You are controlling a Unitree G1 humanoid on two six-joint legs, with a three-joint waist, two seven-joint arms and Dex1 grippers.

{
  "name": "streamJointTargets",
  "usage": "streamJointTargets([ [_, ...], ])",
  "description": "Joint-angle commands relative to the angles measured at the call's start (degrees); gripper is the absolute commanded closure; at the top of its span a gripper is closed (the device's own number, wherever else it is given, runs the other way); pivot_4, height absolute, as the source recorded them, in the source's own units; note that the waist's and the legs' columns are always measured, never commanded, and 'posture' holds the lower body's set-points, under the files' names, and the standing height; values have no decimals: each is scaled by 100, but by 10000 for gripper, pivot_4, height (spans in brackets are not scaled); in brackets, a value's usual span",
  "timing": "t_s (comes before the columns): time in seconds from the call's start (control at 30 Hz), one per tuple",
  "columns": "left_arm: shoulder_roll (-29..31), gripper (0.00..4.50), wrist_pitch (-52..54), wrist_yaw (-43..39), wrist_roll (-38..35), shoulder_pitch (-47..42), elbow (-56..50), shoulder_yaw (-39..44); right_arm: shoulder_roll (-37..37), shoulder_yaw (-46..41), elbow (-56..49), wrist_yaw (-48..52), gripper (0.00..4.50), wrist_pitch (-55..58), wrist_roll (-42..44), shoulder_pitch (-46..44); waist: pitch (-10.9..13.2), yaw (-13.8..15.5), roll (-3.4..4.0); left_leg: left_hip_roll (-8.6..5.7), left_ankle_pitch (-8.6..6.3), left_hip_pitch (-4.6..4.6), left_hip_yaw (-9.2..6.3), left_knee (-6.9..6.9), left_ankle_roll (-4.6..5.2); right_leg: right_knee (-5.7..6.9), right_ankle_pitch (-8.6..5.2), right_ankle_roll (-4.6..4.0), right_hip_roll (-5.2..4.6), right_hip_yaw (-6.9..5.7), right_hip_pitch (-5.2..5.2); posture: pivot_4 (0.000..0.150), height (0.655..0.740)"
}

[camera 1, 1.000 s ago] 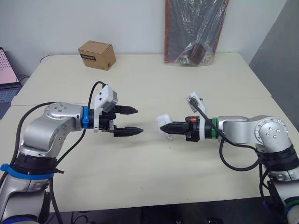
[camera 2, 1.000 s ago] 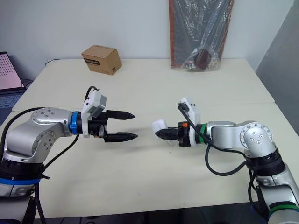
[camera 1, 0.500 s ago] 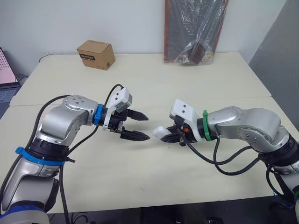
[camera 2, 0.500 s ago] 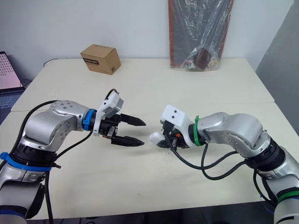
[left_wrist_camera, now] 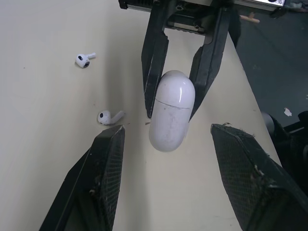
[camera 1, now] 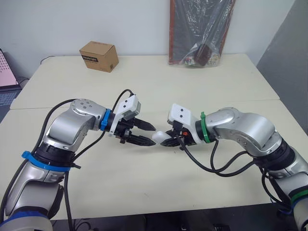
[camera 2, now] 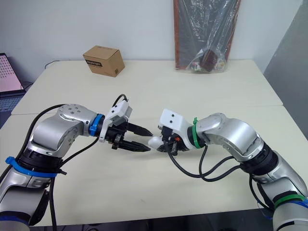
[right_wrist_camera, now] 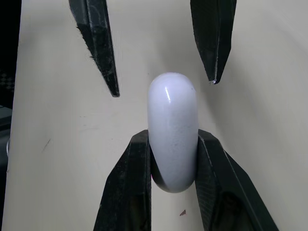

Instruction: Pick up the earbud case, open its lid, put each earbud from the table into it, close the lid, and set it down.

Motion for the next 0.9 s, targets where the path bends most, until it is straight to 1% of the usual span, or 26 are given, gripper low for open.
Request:
streamJointTargets([
  [0.03,11,15695,-115,-97,47,-15,-168,-10,58,-88,-27,201,37149,-111,-210,-222,0,-1,0,0,0,0,0,0,0,0,0,0,0,1,0,1500,7400],
  [0.07,6,15695,-132,-99,59,-11,-163,-15,71,-97,-23,237,37149,-102,-251,-224,0,-1,0,0,0,0,0,0,0,1,0,0,0,1,0,1500,7400],
  [0.17,-17,21138,-121,-101,36,2,-165,-6,98,-115,-30,326,37149,-76,-355,-215,0,-2,0,0,0,0,-1,0,0,1,0,0,0,0,1,1500,7400],
  [0.3,-36,33792,-182,-110,86,-30,-109,-21,140,-133,-11,429,37149,-58,-466,-218,0,-3,0,0,0,1,-1,0,0,1,0,0,0,0,1,1500,7400],
  [0.33,-44,36305,-198,-107,103,-39,-94,-27,148,-135,-15,456,37149,-52,-487,-218,0,-3,0,0,0,1,-2,0,0,2,0,0,0,-1,1,1500,7400],
  [0.9,-205,36305,-180,-253,294,-174,0,-108,387,-85,6,706,37149,23,-746,-337,0,-6,0,0,0,1,-3,3,0,5,1,-1,0,-2,1,1500,7400],
])
